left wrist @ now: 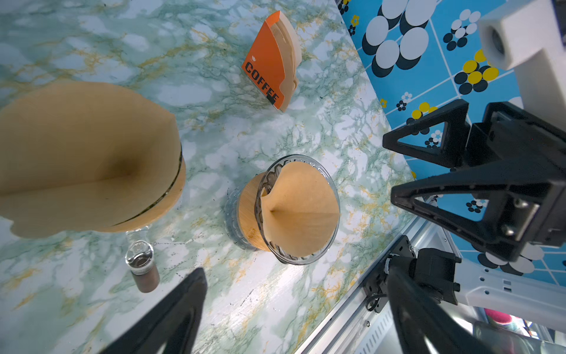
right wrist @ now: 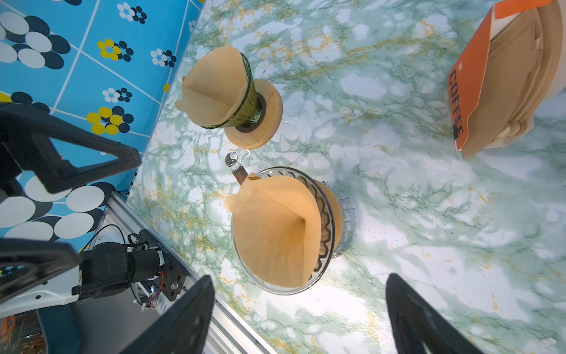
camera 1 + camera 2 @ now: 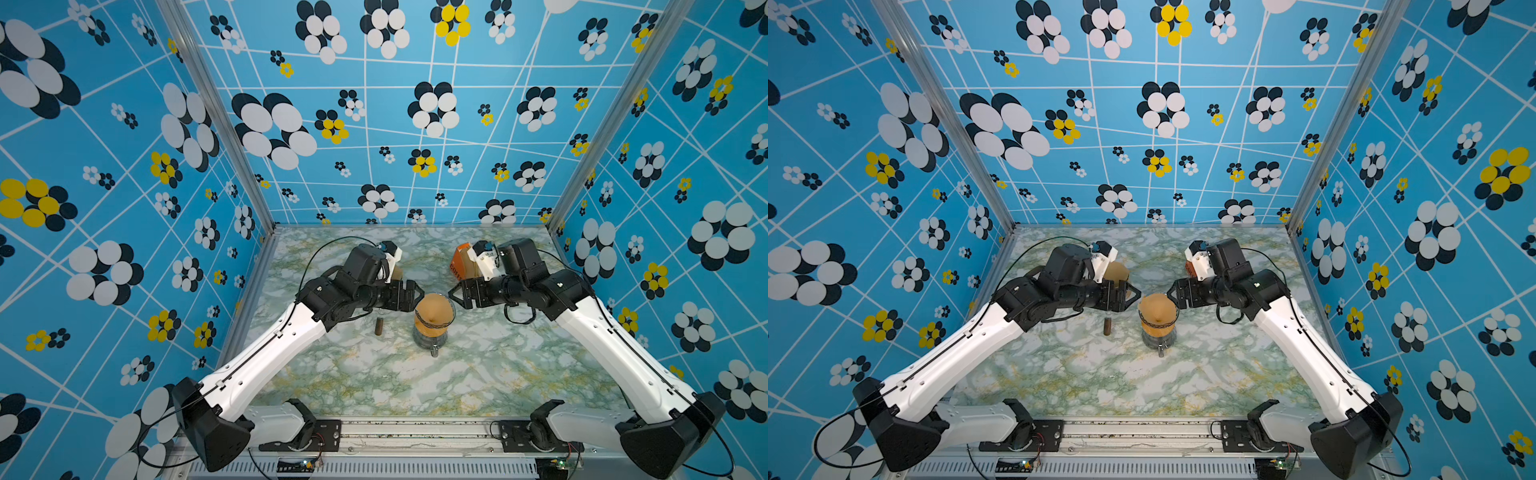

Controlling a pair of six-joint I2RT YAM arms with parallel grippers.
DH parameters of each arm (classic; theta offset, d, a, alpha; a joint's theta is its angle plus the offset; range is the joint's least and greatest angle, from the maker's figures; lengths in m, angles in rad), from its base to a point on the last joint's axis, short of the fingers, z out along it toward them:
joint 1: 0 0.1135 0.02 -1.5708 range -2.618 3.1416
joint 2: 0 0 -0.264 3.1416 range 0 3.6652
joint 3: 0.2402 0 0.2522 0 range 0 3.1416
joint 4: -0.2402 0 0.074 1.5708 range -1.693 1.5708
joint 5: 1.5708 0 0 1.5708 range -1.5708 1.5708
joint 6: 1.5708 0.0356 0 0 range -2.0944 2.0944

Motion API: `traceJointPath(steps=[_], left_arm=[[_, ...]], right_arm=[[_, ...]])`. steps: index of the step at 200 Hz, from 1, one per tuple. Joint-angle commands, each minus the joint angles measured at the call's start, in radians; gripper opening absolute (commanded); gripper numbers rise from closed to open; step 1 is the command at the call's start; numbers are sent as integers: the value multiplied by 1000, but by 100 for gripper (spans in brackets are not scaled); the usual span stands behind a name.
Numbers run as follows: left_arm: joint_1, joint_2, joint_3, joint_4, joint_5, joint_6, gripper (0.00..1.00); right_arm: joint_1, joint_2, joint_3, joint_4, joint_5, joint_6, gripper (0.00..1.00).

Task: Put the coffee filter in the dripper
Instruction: 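Lift both grippers up and away from the filled dripper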

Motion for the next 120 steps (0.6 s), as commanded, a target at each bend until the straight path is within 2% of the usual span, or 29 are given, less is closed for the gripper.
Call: traceJointPath(steps=[1, 62, 89, 120], left_arm=[[25, -47, -50, 31, 13, 33, 99], [171, -191, -209, 144, 0, 38, 99], [226, -253, -266, 161, -92, 69, 99], [317, -287, -319, 153, -183, 123, 99]], right_arm=[[-5, -36, -33, 5, 38, -18, 92], [-6, -97, -70, 57, 123, 10, 99], [-6, -128, -93, 93, 171, 29, 100], [-8, -165, -126, 124, 286, 54, 99]])
